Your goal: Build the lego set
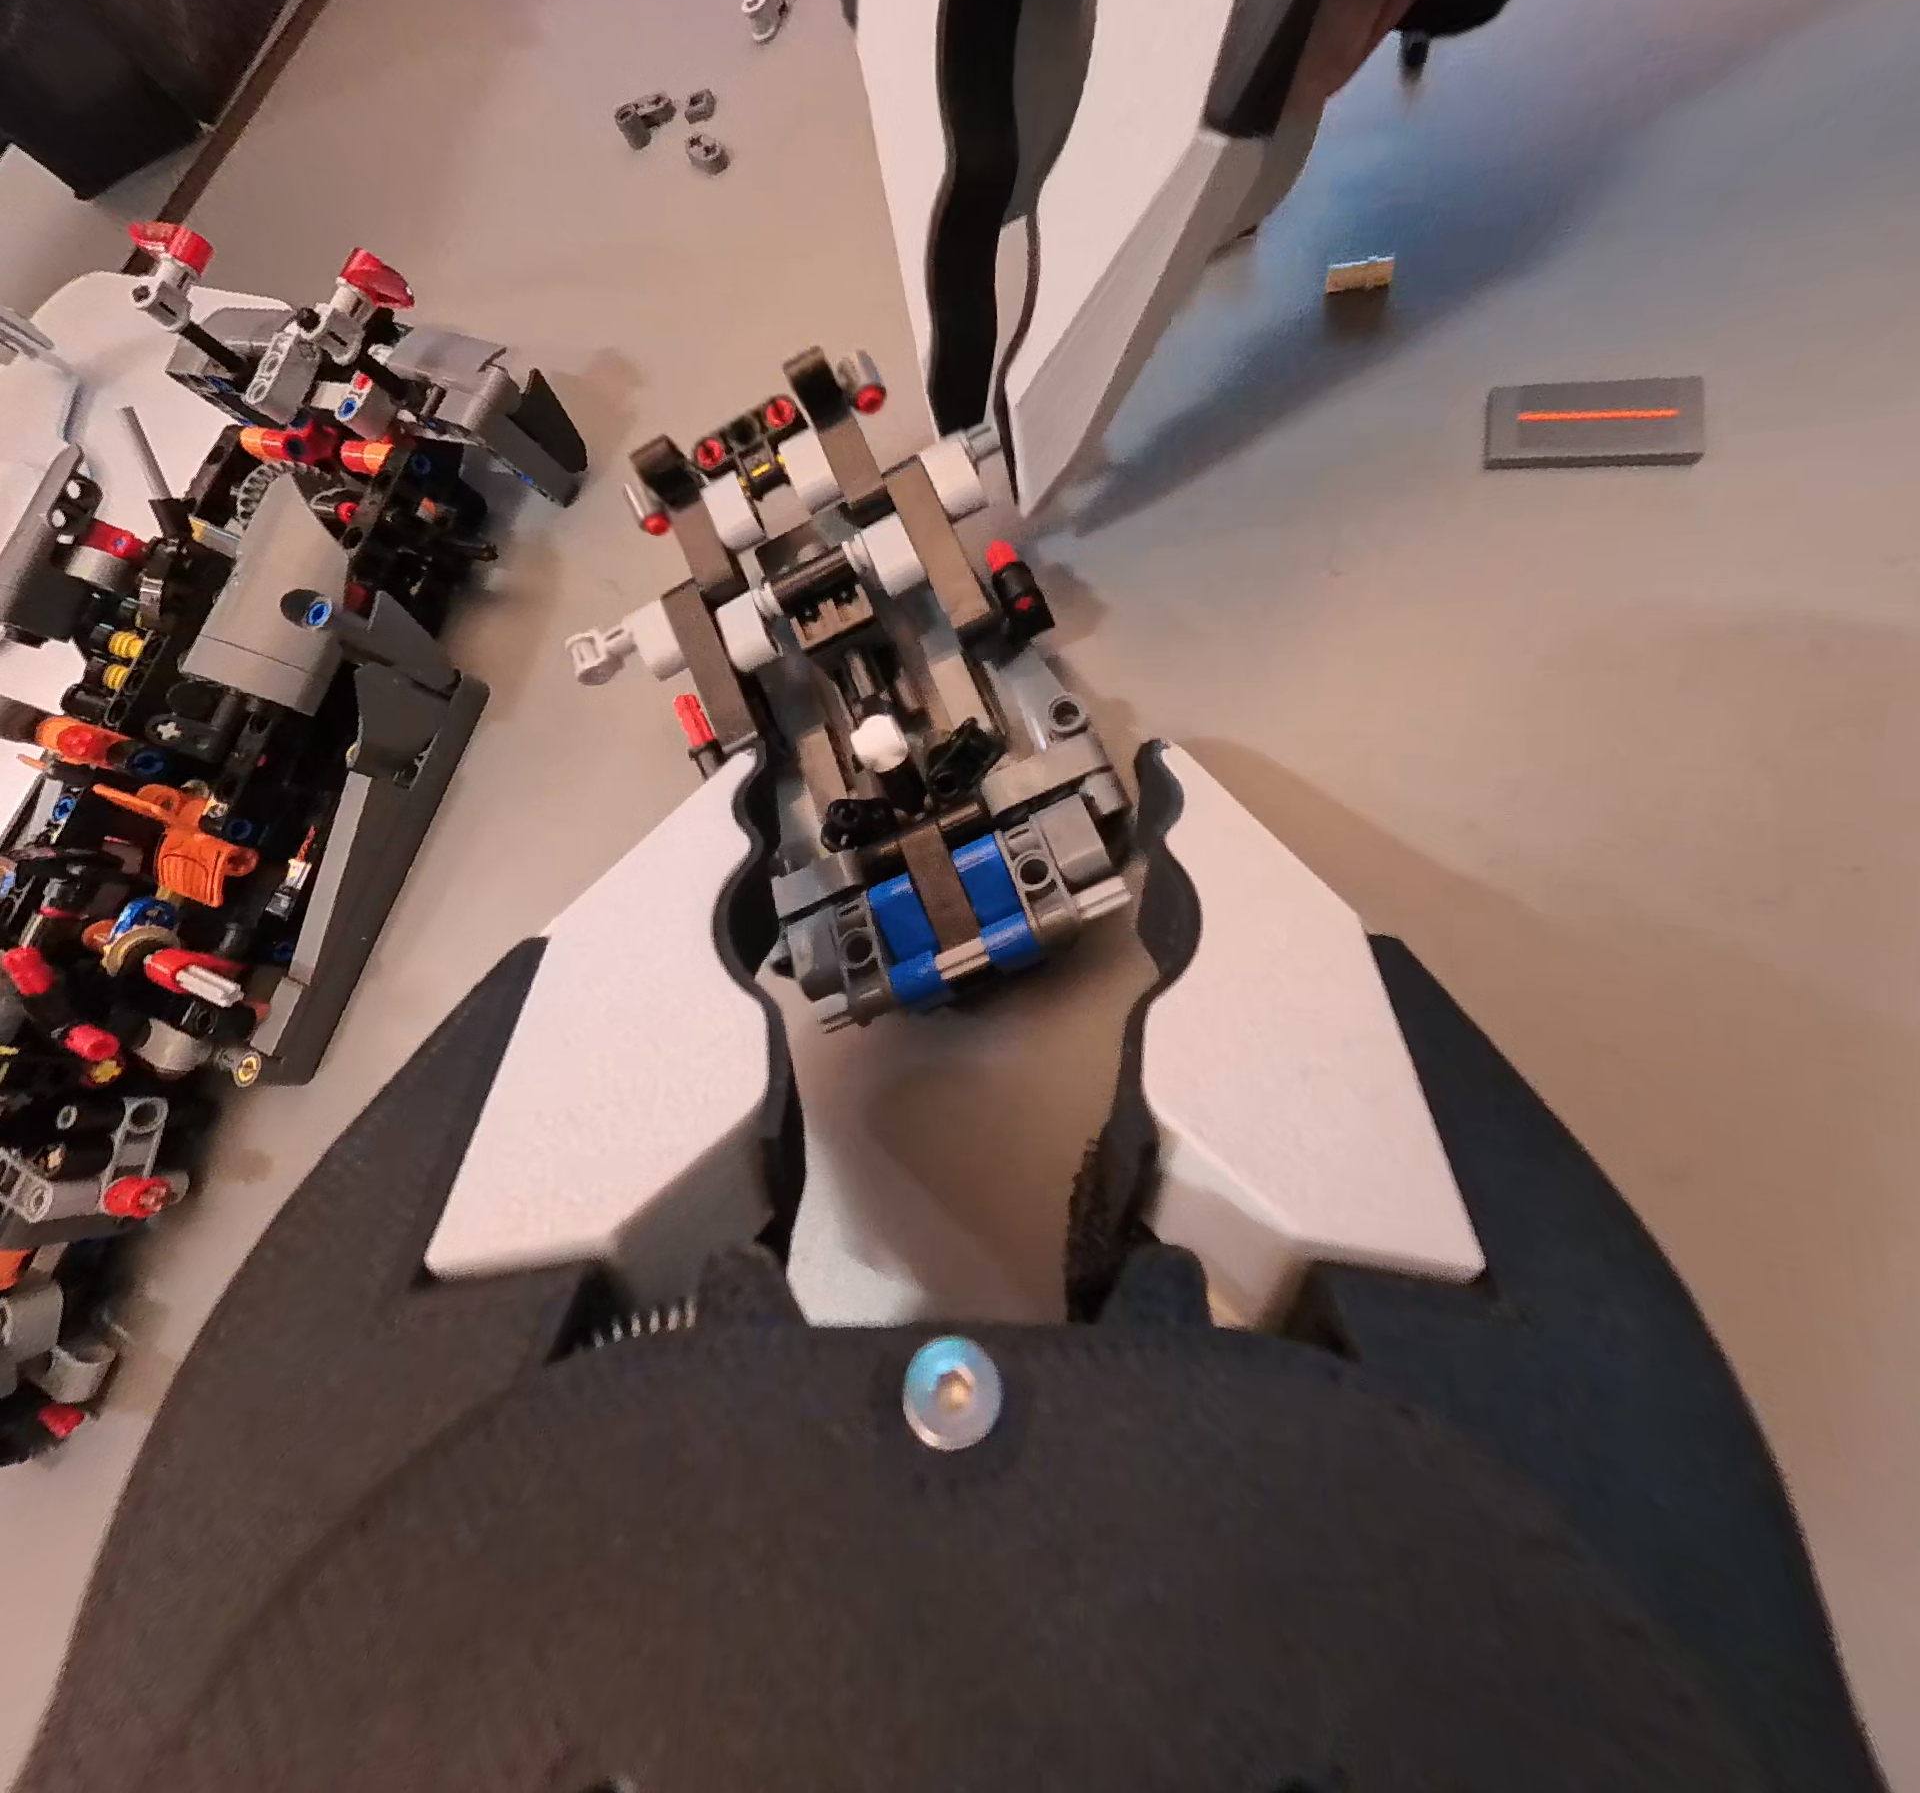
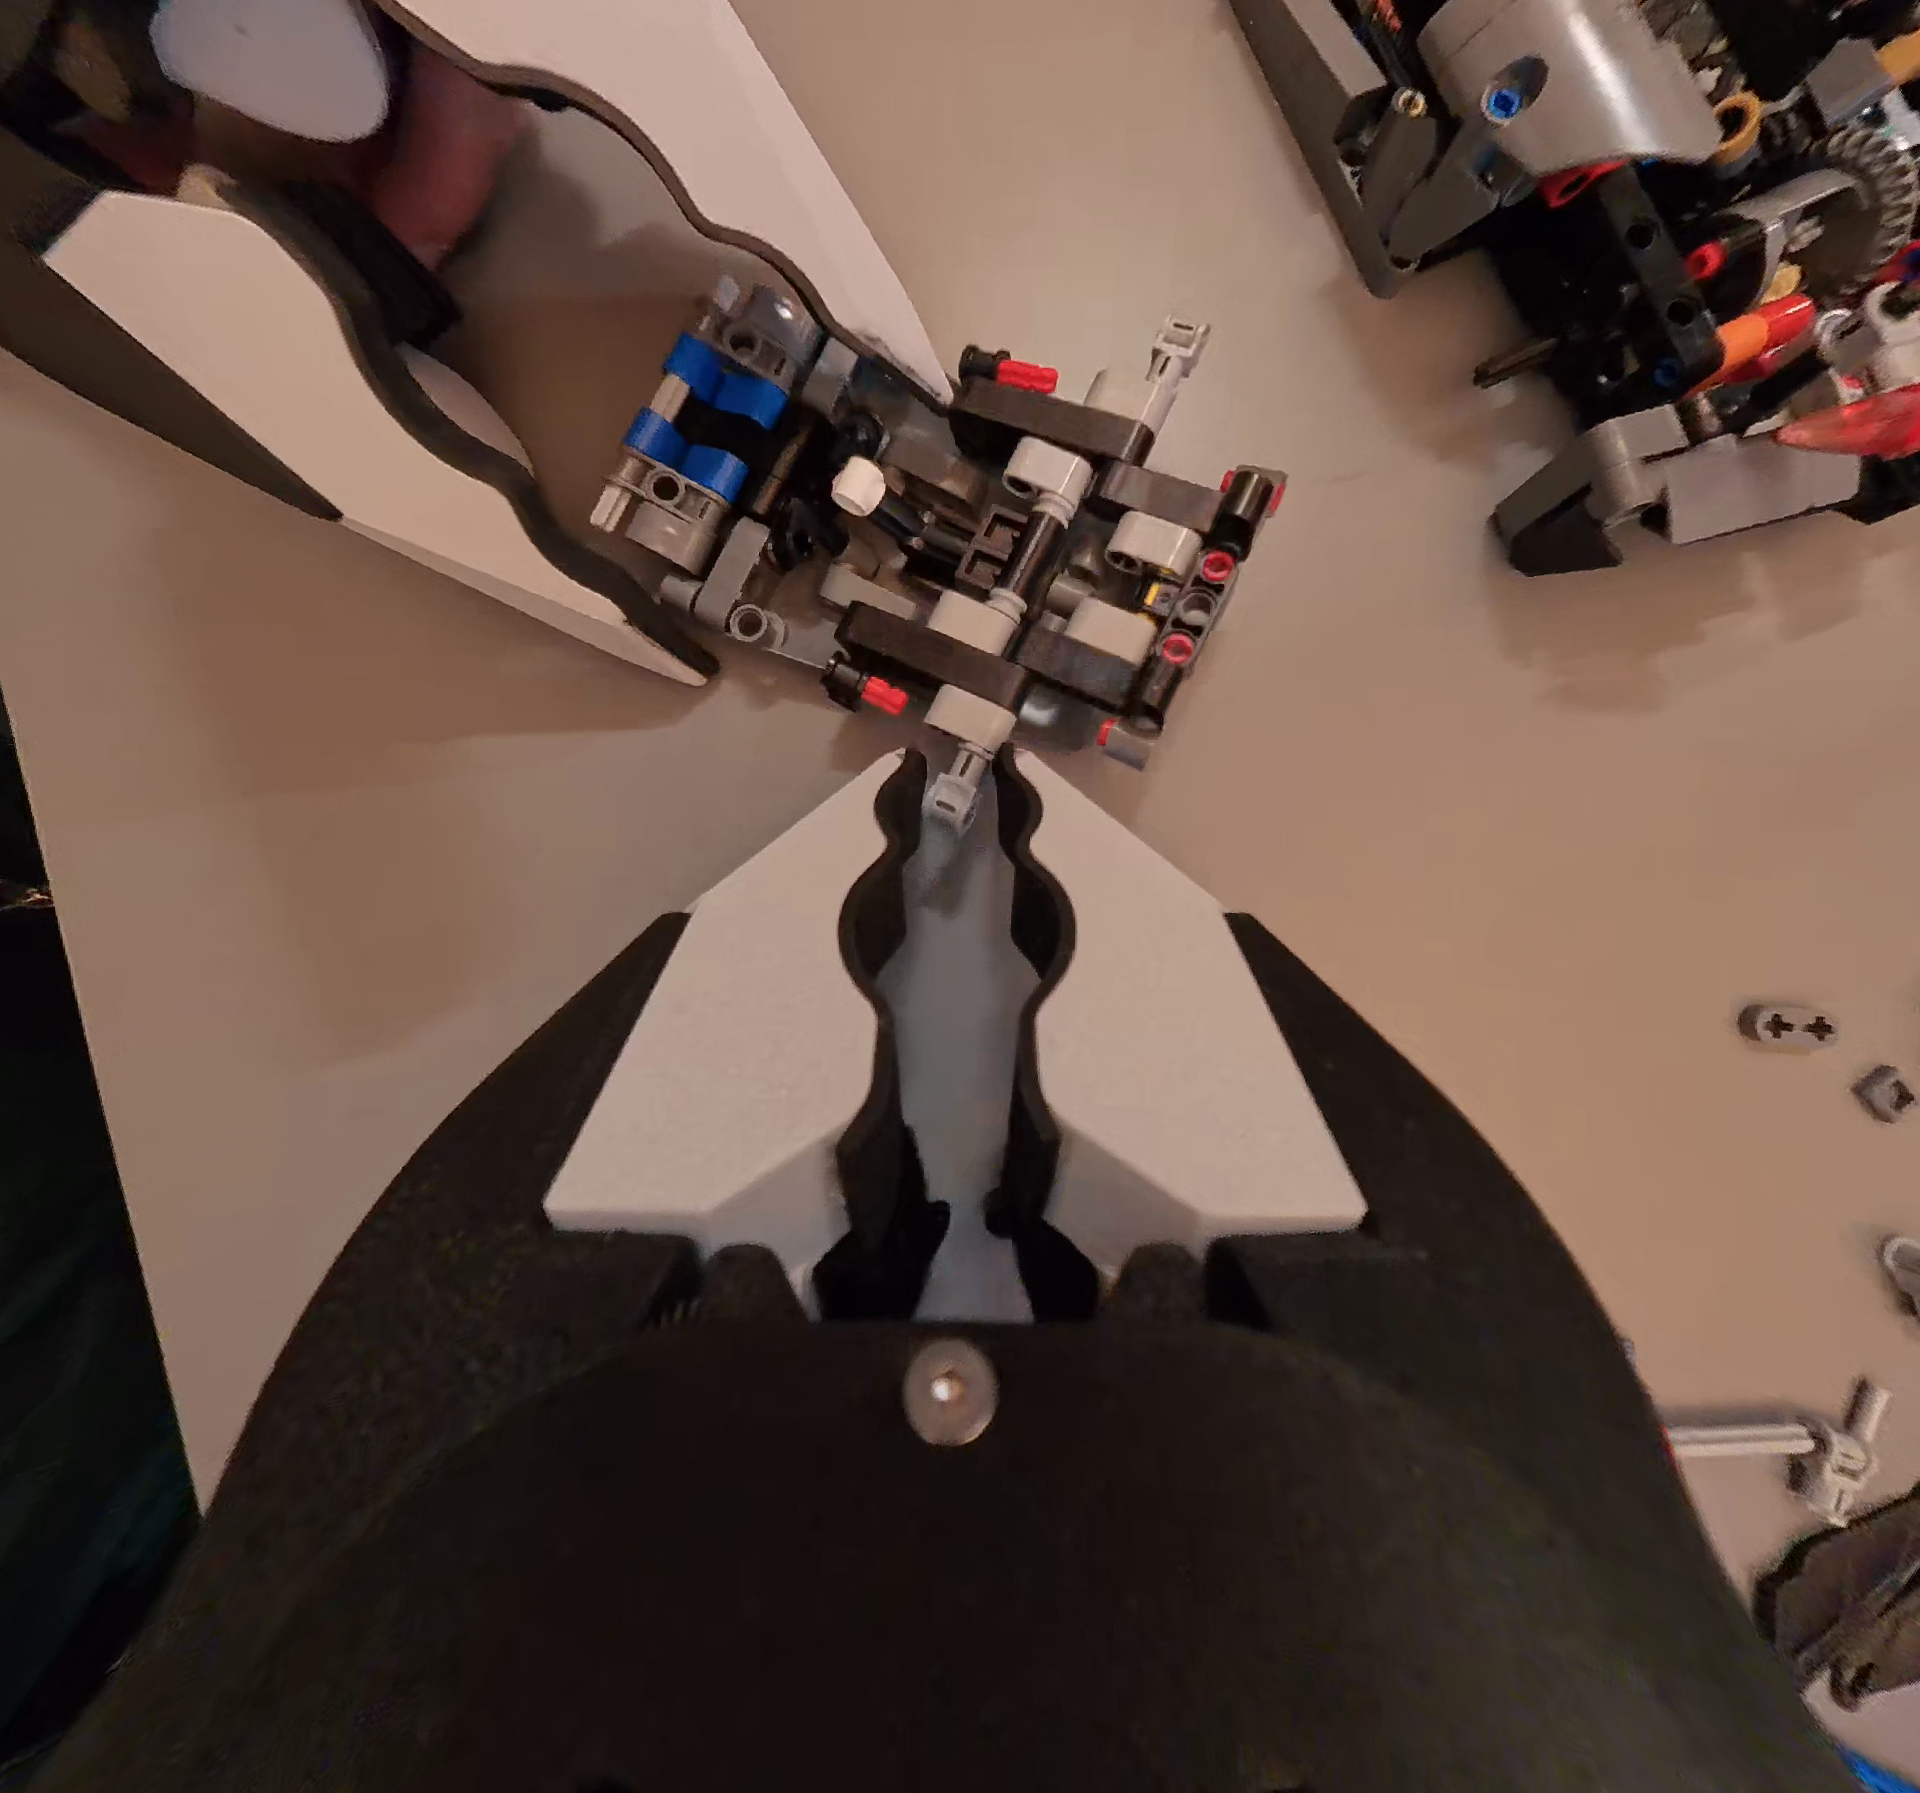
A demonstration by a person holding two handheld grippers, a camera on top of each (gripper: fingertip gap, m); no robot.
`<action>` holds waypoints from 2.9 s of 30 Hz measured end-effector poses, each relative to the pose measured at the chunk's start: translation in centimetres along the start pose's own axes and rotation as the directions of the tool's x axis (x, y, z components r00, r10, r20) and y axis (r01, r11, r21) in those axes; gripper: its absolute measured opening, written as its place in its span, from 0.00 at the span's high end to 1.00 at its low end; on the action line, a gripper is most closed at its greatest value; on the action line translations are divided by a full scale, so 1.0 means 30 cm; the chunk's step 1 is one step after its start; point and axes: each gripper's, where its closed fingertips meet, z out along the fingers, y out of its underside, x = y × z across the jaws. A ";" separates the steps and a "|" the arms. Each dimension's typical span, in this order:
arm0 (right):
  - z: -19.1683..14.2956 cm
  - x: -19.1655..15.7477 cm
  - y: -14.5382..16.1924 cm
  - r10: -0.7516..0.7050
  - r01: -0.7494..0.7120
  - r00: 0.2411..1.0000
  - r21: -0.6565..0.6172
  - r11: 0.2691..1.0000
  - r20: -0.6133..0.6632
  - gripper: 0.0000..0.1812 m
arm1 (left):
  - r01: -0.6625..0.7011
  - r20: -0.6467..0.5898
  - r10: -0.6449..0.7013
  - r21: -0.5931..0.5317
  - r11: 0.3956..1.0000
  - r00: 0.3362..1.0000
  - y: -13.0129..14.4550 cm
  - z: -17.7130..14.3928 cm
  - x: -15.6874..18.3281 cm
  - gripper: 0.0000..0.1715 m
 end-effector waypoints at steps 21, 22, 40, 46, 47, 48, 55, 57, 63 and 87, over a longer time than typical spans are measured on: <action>0.040 -0.004 0.027 0.049 -0.048 0.997 -0.017 0.999 0.052 0.94 | 0.004 -0.005 -0.004 -0.001 1.000 1.000 0.001 0.001 0.000 0.61; 0.040 -0.003 0.026 0.054 -0.054 0.997 -0.014 0.998 0.057 0.94 | 0.004 -0.004 -0.004 -0.001 1.000 1.000 0.001 0.001 0.000 0.61; 0.045 0.006 0.021 0.037 -0.036 0.998 -0.016 0.999 0.057 0.93 | -0.036 0.076 0.035 0.004 0.999 0.996 -0.001 0.003 -0.043 0.60; 0.046 0.006 0.021 0.031 -0.030 0.998 -0.017 0.999 0.057 0.93 | -0.027 0.070 0.026 0.003 1.000 0.997 0.000 0.005 -0.040 0.61; 0.046 0.006 0.022 0.030 -0.029 0.998 -0.018 0.999 0.057 0.93 | -0.026 0.069 0.026 0.003 1.000 0.997 0.000 0.005 -0.040 0.61; 0.046 0.006 0.022 0.029 -0.028 0.998 -0.018 0.999 0.058 0.93 | -0.026 0.069 0.026 0.003 1.000 0.997 0.000 0.005 -0.040 0.61; 0.045 0.006 0.022 0.025 -0.024 0.998 -0.014 1.000 0.058 0.93 | -0.026 0.066 0.026 0.004 1.000 0.997 0.000 0.005 -0.039 0.61; 0.045 0.006 0.022 0.023 -0.022 0.998 -0.014 1.000 0.058 0.93 | -0.025 0.065 0.025 0.004 1.000 0.998 0.000 0.006 -0.039 0.61; 0.043 0.007 0.021 0.010 -0.009 0.999 -0.020 1.000 0.051 0.93 | -0.020 0.058 0.019 0.003 1.000 0.998 0.000 0.007 -0.038 0.62; 0.042 0.018 0.024 0.021 -0.020 0.999 -0.015 1.000 0.043 0.94 | -0.009 0.059 0.009 0.001 1.000 0.998 -0.001 0.010 -0.044 0.61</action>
